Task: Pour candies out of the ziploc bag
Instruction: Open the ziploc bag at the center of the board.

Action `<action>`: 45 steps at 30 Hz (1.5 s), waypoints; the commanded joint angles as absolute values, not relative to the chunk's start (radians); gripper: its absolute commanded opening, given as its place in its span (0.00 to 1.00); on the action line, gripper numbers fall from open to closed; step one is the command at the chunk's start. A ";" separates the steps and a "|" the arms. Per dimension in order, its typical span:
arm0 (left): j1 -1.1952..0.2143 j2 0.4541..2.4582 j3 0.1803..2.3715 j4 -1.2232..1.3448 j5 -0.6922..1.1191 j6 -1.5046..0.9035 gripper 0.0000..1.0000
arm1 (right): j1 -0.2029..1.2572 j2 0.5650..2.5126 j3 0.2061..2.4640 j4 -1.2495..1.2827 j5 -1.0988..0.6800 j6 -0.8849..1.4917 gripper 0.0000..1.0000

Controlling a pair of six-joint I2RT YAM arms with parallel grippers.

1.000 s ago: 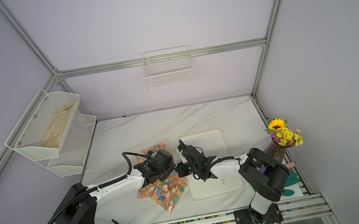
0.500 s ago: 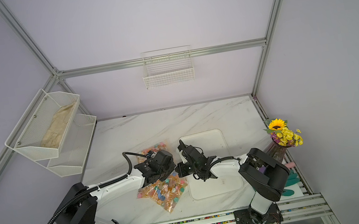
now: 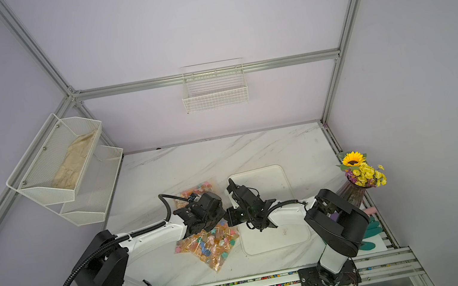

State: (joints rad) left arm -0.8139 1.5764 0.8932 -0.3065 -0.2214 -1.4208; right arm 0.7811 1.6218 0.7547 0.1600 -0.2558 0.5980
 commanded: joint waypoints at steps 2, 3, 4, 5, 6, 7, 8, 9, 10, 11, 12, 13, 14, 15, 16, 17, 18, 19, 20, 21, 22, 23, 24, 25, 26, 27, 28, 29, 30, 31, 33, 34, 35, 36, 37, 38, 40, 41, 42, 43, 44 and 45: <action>-0.810 1.577 0.951 -0.300 -0.238 -1.414 0.10 | 0.778 1.620 0.776 0.173 -0.253 0.603 0.00; -0.810 1.578 0.951 -0.299 -0.240 -1.414 0.06 | 0.779 1.617 0.776 0.173 -0.253 0.603 0.00; -0.811 1.578 0.951 -0.300 -0.240 -1.414 0.00 | 0.778 1.617 0.776 0.173 -0.252 0.603 0.00; -0.811 1.580 0.953 -0.299 -0.240 -1.414 0.00 | 0.779 1.617 0.776 0.173 -0.252 0.603 0.00; -0.811 1.580 0.952 -0.299 -0.240 -1.413 0.00 | 0.779 1.615 0.776 0.173 -0.252 0.603 0.00; -0.811 1.581 0.952 -0.299 -0.239 -1.414 0.00 | 0.779 1.615 0.776 0.172 -0.252 0.602 0.00; -0.811 1.580 0.949 -0.299 -0.238 -1.414 0.00 | 0.779 1.616 0.775 0.172 -0.252 0.603 0.00; -0.810 1.580 0.947 -0.300 -0.236 -1.415 0.00 | 0.779 1.614 0.775 0.173 -0.252 0.604 0.00; -0.811 1.578 0.944 -0.299 -0.236 -1.415 0.00 | 0.779 1.615 0.775 0.172 -0.252 0.606 0.00; -0.811 1.576 0.939 -0.299 -0.234 -1.414 0.00 | 0.779 1.616 0.775 0.172 -0.250 0.611 0.00; -0.813 1.572 0.934 -0.299 -0.234 -1.412 0.00 | 0.778 1.617 0.775 0.172 -0.248 0.614 0.00; -0.814 1.565 0.927 -0.299 -0.233 -1.411 0.00 | 0.779 1.619 0.775 0.172 -0.245 0.621 0.00; -0.814 1.557 0.918 -0.299 -0.236 -1.410 0.00 | 0.779 1.623 0.776 0.170 -0.237 0.632 0.00; -0.819 1.549 0.909 -0.299 -0.239 -1.410 0.00 | 0.779 1.628 0.780 0.168 -0.228 0.645 0.00; -0.824 1.537 0.895 -0.299 -0.245 -1.410 0.00 | 0.779 1.634 0.783 0.164 -0.222 0.661 0.00; -0.829 1.526 0.882 -0.299 -0.251 -1.411 0.00 | 0.778 1.642 0.788 0.163 -0.215 0.679 0.00; -0.833 1.517 0.869 -0.299 -0.254 -1.415 0.00 | 0.779 1.648 0.792 0.161 -0.213 0.693 0.00; -0.838 1.508 0.856 -0.299 -0.260 -1.417 0.00 | 0.779 1.655 0.797 0.162 -0.213 0.707 0.00; -0.844 1.500 0.840 -0.299 -0.263 -1.422 0.00 | 0.779 1.662 0.803 0.164 -0.214 0.716 0.00; -0.848 1.494 0.828 -0.299 -0.267 -1.429 0.00 | 0.779 1.666 0.807 0.164 -0.216 0.722 0.00; -0.854 1.490 0.816 -0.296 -0.272 -1.435 0.00 | 0.779 1.672 0.812 0.165 -0.219 0.731 0.00; -0.859 1.488 0.806 -0.294 -0.276 -1.437 0.00 | 0.779 1.675 0.817 0.166 -0.220 0.738 0.00; -0.864 1.486 0.798 -0.294 -0.279 -1.440 0.00 | 0.778 1.677 0.820 0.166 -0.216 0.744 0.00; -0.870 1.485 0.793 -0.292 -0.282 -1.445 0.00 | 0.779 1.678 0.821 0.165 -0.209 0.751 0.00; -0.875 1.484 0.789 -0.291 -0.285 -1.446 0.00 | 0.778 1.678 0.821 0.164 -0.199 0.760 0.00; -0.877 1.482 0.788 -0.291 -0.290 -1.447 0.00 | 0.778 1.680 0.820 0.164 -0.193 0.766 0.00; -0.878 1.480 0.786 -0.289 -0.294 -1.448 0.00 | 0.777 1.682 0.821 0.166 -0.189 0.769 0.00; -0.882 1.478 0.783 -0.288 -0.296 -1.450 0.00 | 0.777 1.684 0.822 0.164 -0.187 0.773 0.00; -0.883 1.478 0.781 -0.286 -0.297 -1.448 0.00 | 0.777 1.688 0.824 0.164 -0.182 0.778 0.00; -0.885 1.476 0.782 -0.286 -0.297 -1.448 0.00 | 0.776 1.692 0.824 0.164 -0.178 0.785 0.00; -0.889 1.474 0.781 -0.284 -0.299 -1.447 0.00 | 0.774 1.702 0.824 0.165 -0.175 0.796 0.00; -0.891 1.473 0.778 -0.283 -0.298 -1.447 0.00 | 0.772 1.707 0.825 0.166 -0.175 0.805 0.00; -0.892 1.471 0.774 -0.282 -0.298 -1.449 0.00 | 0.770 1.711 0.825 0.167 -0.175 0.810 0.00; -0.894 1.468 0.771 -0.280 -0.299 -1.450 0.00 | 0.768 1.716 0.825 0.170 -0.174 0.816 0.00; -0.894 1.465 0.766 -0.280 -0.298 -1.452 0.00 | 0.766 1.720 0.827 0.171 -0.173 0.824 0.00; -0.895 1.461 0.761 -0.281 -0.299 -1.454 0.00 | 0.765 1.723 0.825 0.174 -0.176 0.830 0.00; -0.896 1.451 0.748 -0.279 -0.302 -1.460 0.00 | 0.758 1.727 0.822 0.183 -0.184 0.839 0.00; -0.895 1.445 0.741 -0.277 -0.303 -1.462 0.00 | 0.756 1.726 0.819 0.190 -0.190 0.840 0.00; -0.896 1.440 0.734 -0.276 -0.304 -1.463 0.00 | 0.754 1.725 0.816 0.198 -0.196 0.841 0.00; -0.896 1.432 0.727 -0.275 -0.306 -1.463 0.00 | 0.750 1.722 0.810 0.208 -0.207 0.842 0.00; -0.896 1.427 0.720 -0.275 -0.308 -1.465 0.00 | 0.747 1.716 0.805 0.218 -0.218 0.842 0.00; -0.896 1.422 0.712 -0.276 -0.311 -1.465 0.00 | 0.744 1.708 0.799 0.233 -0.229 0.839 0.00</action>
